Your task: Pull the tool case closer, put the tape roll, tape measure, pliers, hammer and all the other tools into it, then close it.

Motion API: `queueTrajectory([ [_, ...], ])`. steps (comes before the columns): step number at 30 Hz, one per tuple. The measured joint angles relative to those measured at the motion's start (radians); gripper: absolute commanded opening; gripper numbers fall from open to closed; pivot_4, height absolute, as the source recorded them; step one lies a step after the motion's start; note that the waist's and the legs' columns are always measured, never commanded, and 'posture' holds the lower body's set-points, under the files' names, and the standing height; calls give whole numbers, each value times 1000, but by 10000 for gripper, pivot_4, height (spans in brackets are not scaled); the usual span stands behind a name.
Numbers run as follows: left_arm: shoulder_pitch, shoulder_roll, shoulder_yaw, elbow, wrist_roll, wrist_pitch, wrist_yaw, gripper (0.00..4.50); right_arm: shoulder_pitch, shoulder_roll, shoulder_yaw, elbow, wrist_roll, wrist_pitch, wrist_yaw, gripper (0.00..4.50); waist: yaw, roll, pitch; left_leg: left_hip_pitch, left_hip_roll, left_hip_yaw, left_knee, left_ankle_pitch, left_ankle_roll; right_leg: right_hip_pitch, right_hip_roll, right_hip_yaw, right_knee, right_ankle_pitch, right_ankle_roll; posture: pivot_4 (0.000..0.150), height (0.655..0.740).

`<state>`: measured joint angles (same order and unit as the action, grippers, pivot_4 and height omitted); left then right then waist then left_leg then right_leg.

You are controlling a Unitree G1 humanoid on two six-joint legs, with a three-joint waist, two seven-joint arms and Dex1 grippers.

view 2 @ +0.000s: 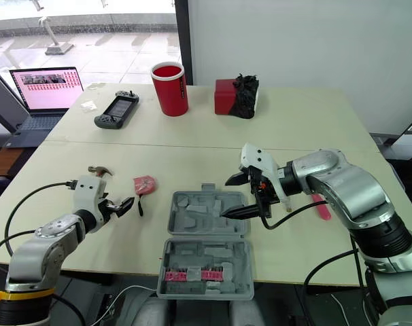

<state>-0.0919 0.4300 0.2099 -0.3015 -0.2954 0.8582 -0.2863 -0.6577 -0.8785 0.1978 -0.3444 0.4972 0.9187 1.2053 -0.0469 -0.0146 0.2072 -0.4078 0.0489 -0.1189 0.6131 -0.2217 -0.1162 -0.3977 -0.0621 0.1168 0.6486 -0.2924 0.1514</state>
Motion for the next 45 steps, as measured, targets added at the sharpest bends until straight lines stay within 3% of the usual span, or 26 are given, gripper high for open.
queueTrajectory([
  [2, 2, -3, 0, 9, 1, 10, 4, 26963, 0, 0, 3, 0, 0, 0, 0, 45000, 2, 0, 0, 0, 0, 0, 0, 0, 0, 0, 0, 0, 0, 0, 0, 1500, 7400],
  [33, -5, 1, 11, 93, 19, -7, 38, 26963, -1, -6, 18, 6, -3, -14, -16, 45000, 3, 0, 0, 0, 0, 0, 0, 0, 0, 0, 0, 0, 0, 0, 0, 1500, 7400],
  [36, -33, 4, 8, 133, 30, -18, 39, 18001, -1, -5, 22, 8, -4, -18, -18, 45000, 3, 0, 0, 0, 0, 0, 0, 0, 0, 0, 0, 0, 0, 0, 0, 1500, 7400],
  [39, -42, 4, 8, 152, 42, -23, 42, 2844, -1, -4, 25, 8, -4, -27, -19, 45000, 3, 0, 0, 0, 0, 0, 0, 0, 0, 0, 0, 0, -1, 0, 0, 1500, 7400],
  [40, -45, 4, 8, 152, 43, -24, 42, 385, -1, -4, 25, 10, -4, -30, -20, 45000, 3, 0, 0, 0, 0, 0, 0, 0, 0, 0, 0, 0, -1, 0, 0, 1500, 7400],
  [45, -53, 4, 10, 150, 46, -37, 44, 385, -1, -4, 25, 14, -4, -31, -23, 45000, 3, 0, 0, 0, 0, 0, 0, 0, 0, 0, 0, 0, -1, 0, 0, 1500, 7400],
])
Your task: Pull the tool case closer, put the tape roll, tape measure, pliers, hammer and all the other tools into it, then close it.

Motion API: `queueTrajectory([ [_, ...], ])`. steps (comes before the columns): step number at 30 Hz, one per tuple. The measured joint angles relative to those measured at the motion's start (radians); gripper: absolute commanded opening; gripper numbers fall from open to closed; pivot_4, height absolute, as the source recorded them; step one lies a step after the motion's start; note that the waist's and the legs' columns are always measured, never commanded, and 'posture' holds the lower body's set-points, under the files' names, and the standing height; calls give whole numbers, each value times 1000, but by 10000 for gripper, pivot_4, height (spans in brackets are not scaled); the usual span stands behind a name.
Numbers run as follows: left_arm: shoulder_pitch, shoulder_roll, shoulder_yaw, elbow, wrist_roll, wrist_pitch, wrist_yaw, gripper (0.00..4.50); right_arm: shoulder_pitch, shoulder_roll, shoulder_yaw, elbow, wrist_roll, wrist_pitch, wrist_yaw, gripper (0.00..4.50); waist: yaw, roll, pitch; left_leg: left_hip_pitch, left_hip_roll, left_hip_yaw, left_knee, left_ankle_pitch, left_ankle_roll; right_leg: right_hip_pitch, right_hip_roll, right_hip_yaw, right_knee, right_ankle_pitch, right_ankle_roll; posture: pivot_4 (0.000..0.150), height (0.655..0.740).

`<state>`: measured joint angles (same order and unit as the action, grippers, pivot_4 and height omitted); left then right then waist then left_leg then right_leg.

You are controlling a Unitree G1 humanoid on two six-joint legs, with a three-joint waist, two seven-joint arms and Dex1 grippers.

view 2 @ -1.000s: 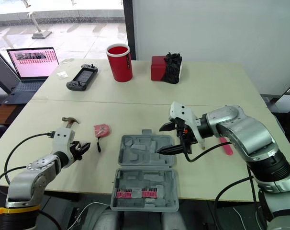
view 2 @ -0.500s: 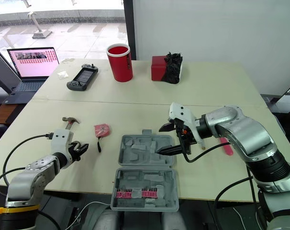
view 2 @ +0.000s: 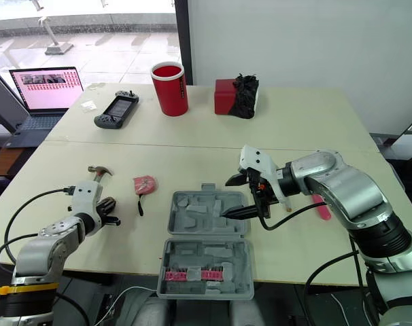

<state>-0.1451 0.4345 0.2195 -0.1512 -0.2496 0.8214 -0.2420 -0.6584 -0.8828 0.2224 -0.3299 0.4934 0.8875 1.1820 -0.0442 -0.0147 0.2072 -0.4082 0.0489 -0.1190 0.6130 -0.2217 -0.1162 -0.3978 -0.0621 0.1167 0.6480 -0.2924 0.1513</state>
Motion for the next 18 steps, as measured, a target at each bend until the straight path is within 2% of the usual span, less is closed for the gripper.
queueTrajectory([
  [6, -56, 74, -1, -46, -2, -7, -45, 385, 1, 0, 0, 0, 1, 0, -6, 45000, 1, 0, 0, 0, 0, 0, 0, 0, 0, 0, 0, 0, 0, 0, 0, 1500, 7400],
  [9, -121, 124, -26, -61, -15, -13, -115, 385, 2, 1, -1, -1, 2, 0, -17, 45000, 2, 0, 0, 0, 0, 0, 0, 0, 0, 0, 0, 0, 0, 0, 0, 1500, 7400],
  [13, -278, 244, -185, -62, -15, -81, -331, 385, 44, 2, -32, -21, 14, 4, -49, 45000, 6, -1, 0, -1, 0, 0, 0, 0, 0, 0, 0, 0, -1, 0, 0, 1500, 7400],
  [18, -449, 262, -394, 13, -12, -194, -604, 385, 104, 8, -91, -69, 44, 37, -120, 45000, -3, -1, 0, -1, 0, 0, -2, 0, 0, -1, 0, 0, -1, 0, 0, 1500, 7400],
])
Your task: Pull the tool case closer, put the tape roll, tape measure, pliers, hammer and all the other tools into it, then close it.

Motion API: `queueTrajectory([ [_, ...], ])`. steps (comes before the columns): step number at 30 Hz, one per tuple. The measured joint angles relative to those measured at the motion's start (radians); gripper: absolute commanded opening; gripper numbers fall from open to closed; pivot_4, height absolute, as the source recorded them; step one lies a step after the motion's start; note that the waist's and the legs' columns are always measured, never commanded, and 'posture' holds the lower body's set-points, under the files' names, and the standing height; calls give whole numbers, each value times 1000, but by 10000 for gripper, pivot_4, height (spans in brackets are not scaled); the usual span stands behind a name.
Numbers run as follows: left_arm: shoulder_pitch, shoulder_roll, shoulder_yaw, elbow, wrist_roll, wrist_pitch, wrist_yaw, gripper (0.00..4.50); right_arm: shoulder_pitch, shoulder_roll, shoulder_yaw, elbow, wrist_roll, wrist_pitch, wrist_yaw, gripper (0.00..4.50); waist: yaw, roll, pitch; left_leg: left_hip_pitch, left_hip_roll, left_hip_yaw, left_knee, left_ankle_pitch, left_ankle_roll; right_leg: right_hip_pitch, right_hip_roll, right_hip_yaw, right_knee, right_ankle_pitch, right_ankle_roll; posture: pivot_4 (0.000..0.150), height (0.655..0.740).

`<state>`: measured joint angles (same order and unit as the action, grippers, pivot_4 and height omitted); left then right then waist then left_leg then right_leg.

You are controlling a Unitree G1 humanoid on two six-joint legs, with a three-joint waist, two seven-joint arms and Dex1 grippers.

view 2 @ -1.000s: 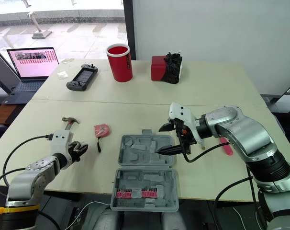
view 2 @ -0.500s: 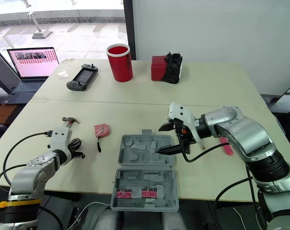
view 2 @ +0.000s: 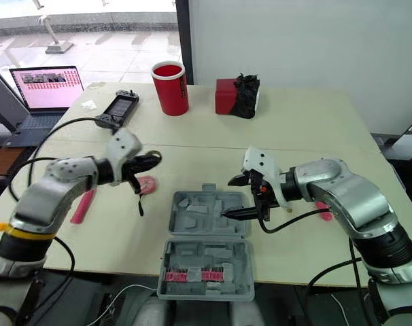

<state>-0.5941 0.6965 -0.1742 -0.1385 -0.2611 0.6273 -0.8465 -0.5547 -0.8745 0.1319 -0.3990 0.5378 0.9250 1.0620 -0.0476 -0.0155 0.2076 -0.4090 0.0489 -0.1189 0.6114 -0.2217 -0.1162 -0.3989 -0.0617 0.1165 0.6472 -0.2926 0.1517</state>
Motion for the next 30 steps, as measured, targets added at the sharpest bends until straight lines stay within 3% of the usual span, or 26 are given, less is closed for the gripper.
queueTrajectory([
  [5, -140, -46, -176, 200, 56, -138, -231, 385, 74, 12, -59, -44, 21, 35, -90, 45000, 3, 0, 0, -1, 0, 0, 0, 0, 0, -1, 0, 0, 1, 0, 0, 1500, 7400],
  [12, -194, -114, -272, 426, 154, -330, -371, 385, 175, 6, -139, -139, 59, 82, -170, 45000, 4, 0, 0, -1, 0, 0, 1, 0, 0, -1, 0, 0, 1, 0, 0, 1500, 7400],
  [21, -204, -180, -308, 607, 268, -487, -399, 385, 195, -1, -181, -171, 88, 104, -219, 45000, 5, 0, 0, -1, 0, 0, 2, 0, 0, 0, 0, 0, 1, 0, 0, 1500, 7400],
  [30, -199, -190, -303, 623, 313, -481, -398, 385, 195, -14, -176, -169, 95, 101, -223, 45000, 3, 0, 0, -1, 0, 0, 2, 0, 0, 0, 0, 0, 2, 0, 0, 1500, 7400],
])
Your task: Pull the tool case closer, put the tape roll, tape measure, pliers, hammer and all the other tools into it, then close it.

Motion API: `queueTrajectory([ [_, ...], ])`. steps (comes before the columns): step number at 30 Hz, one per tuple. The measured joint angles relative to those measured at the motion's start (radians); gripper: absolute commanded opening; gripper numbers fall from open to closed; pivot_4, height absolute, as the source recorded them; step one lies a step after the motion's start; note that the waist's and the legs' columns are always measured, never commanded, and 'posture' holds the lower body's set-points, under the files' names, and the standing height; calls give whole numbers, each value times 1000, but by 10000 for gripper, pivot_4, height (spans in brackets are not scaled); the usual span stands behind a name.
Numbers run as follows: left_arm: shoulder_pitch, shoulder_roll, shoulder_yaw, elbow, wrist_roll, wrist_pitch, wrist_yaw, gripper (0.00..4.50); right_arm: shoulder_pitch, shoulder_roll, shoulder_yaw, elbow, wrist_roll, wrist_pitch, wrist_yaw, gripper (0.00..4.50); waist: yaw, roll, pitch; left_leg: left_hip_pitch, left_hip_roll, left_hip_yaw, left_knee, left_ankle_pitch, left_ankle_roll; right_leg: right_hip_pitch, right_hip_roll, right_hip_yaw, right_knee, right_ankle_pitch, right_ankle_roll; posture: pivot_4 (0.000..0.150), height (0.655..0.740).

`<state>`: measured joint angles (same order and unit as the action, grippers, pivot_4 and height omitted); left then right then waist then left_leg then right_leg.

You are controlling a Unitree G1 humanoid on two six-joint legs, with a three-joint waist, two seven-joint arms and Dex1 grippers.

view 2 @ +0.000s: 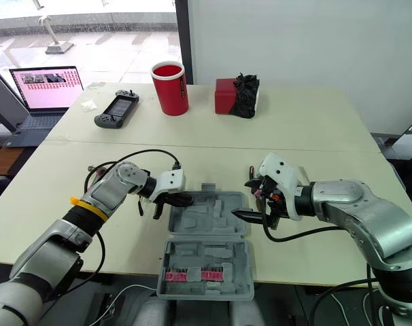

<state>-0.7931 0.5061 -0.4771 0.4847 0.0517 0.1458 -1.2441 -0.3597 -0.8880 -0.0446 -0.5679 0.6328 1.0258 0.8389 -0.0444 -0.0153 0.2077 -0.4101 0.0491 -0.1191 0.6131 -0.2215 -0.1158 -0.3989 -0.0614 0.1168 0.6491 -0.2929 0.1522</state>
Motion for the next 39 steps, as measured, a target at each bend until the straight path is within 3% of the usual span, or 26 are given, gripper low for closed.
queueTrajectory([
  [10, 24, -3, 20, -34, 16, 46, 7, 385, -2, -25, 38, 28, -19, -25, 6, 45000, 1, 0, 0, 0, 0, 0, 0, 0, 0, 0, 0, 0, 0, 0, 0, 1500, 7400],
  [11, 24, -7, 23, -34, 14, 55, 8, 7670, -2, -25, 39, 32, -21, -30, 8, 45000, 1, 0, 0, 0, 0, 0, 0, 0, 0, 0, 0, 0, 0, 0, 0, 1500, 7400],
  [12, 24, -8, 29, -34, 13, 64, 9, 10419, -3, -25, 40, 36, -21, -32, 10, 45000, 1, 0, 0, 0, 0, 0, 0, 0, 0, 0, 0, 0, 0, 0, 0, 1500, 7400],
  [15, 24, -7, 44, -46, -2, 96, -2, 25139, -5, -25, 52, 52, -27, -41, 15, 45000, 1, 0, 0, 0, 0, 0, 0, 0, 0, 0, 0, 0, 0, 0, 0, 1500, 7400],
  [20, 30, 33, 127, -153, -91, 205, -55, 25139, -30, -26, 84, 82, -37, -56, 36, 45000, -3, 0, 0, 0, 0, 0, 0, 0, 0, 0, 0, 0, 1, 0, 0, 1500, 7400],
  [26, 64, 30, 270, -191, -164, 213, 29, 25139, -73, -34, 118, 125, -61, -85, 69, 45000, 2, 0, 0, 1, 0, 0, 1, 0, 0, 1, 0, 0, 1, 0, 0, 1500, 7400],
  [30, 124, -4, 335, -183, -221, 242, 76, 11702, -96, -34, 129, 143, -73, -100, 82, 45000, 1, 0, 0, 1, 0, 0, 0, 0, 0, 0, 0, 0, 1, 0, 0, 1500, 7400],
  [39, 219, -41, 278, -161, -166, 111, 138, 11702, -102, -34, 147, 145, -79, -102, 98, 45000, 5, 0, 0, 1, 0, 0, 2, 0, 0, 1, 0, 0, 1, 0, 0, 1500, 7400],
])
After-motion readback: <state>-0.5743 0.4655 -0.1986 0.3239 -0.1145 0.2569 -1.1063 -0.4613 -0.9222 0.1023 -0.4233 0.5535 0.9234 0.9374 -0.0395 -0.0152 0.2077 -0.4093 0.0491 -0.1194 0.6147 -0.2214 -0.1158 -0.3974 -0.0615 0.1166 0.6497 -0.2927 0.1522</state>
